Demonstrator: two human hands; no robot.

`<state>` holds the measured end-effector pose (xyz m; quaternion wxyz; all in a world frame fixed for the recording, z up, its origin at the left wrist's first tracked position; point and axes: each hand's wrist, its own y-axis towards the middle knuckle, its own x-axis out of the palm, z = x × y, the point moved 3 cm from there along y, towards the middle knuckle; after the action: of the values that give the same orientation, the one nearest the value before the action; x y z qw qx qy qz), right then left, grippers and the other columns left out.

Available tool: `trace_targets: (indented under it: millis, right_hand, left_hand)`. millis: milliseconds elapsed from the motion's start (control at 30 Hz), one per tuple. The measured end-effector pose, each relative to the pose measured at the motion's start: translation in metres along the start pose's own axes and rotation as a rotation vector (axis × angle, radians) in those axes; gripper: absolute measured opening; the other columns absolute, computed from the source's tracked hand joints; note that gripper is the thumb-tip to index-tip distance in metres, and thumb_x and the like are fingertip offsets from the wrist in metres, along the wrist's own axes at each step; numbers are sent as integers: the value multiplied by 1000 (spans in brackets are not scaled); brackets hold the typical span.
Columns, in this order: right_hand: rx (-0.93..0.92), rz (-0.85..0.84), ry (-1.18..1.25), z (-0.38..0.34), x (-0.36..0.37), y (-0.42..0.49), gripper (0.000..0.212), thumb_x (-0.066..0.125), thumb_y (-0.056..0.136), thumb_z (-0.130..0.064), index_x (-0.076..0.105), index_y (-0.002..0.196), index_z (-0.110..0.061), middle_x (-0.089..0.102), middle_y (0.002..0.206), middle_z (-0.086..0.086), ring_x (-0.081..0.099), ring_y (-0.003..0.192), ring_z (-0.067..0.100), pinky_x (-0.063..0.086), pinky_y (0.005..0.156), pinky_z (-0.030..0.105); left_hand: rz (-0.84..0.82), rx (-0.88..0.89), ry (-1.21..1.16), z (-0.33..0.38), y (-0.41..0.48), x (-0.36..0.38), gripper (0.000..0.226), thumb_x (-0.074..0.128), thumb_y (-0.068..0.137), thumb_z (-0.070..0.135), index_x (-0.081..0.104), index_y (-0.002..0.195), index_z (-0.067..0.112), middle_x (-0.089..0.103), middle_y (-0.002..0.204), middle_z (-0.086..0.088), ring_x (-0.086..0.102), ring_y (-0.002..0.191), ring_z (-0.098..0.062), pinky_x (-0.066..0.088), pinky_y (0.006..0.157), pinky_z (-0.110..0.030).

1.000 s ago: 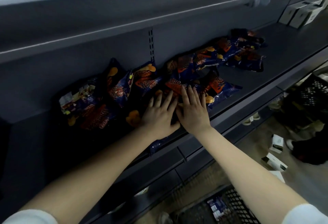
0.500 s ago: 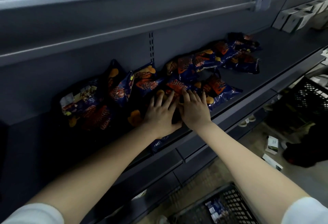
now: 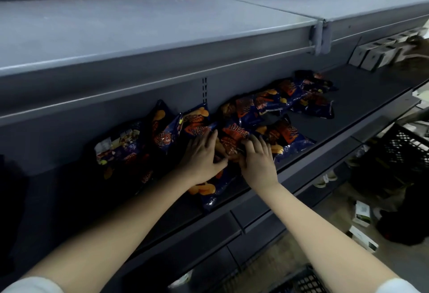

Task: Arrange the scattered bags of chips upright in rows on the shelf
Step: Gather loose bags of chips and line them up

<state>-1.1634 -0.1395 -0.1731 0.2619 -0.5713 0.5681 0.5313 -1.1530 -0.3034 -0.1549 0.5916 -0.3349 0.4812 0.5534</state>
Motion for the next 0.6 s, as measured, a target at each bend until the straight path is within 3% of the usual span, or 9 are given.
trace_targets:
  millis: [200, 367, 433, 500, 600]
  right_hand:
    - [30, 70, 252, -5, 4, -28, 52, 55, 93, -20, 39, 140, -7, 25, 153, 16, 22, 141, 37, 26, 113, 50]
    - [134, -102, 401, 2, 15, -31, 64, 49, 95, -30, 16, 150, -24, -7, 159, 2, 41, 131, 34, 39, 103, 47]
    - [161, -129, 431, 5, 16, -33, 67, 51, 95, -28, 14, 150, -28, -14, 158, 4, 44, 128, 36, 41, 101, 41]
    - [194, -133, 469, 6, 16, -34, 68, 52, 94, -28, 14, 150, -30, -11, 158, 9, 40, 132, 35, 40, 98, 35]
    - [188, -145, 509, 4, 14, -31, 69, 51, 94, -25, 12, 151, -29, 1, 160, 9, 18, 144, 27, 30, 103, 30]
  left_hand:
    - [-66, -132, -402, -2, 21, -10, 76, 54, 91, 42, 9, 150, 25, 20, 155, -5, 27, 139, -25, 27, 107, -35]
    - [-156, -246, -456, -5, 42, -1, 76, 55, 91, 40, 11, 150, 20, 27, 152, -9, 32, 136, -27, 29, 105, -33]
    - [-188, -301, -439, -8, 46, 6, 77, 55, 90, 42, 13, 150, 19, 31, 150, -11, 34, 135, -29, 30, 104, -33]
    - [-197, -323, -416, -8, 48, 10, 76, 56, 88, 43, 18, 149, 19, 35, 147, -12, 36, 133, -30, 32, 103, -34]
    - [-156, -305, -434, -4, 50, 11, 71, 58, 87, 42, 24, 146, 22, 40, 144, -10, 40, 129, -30, 35, 98, -32]
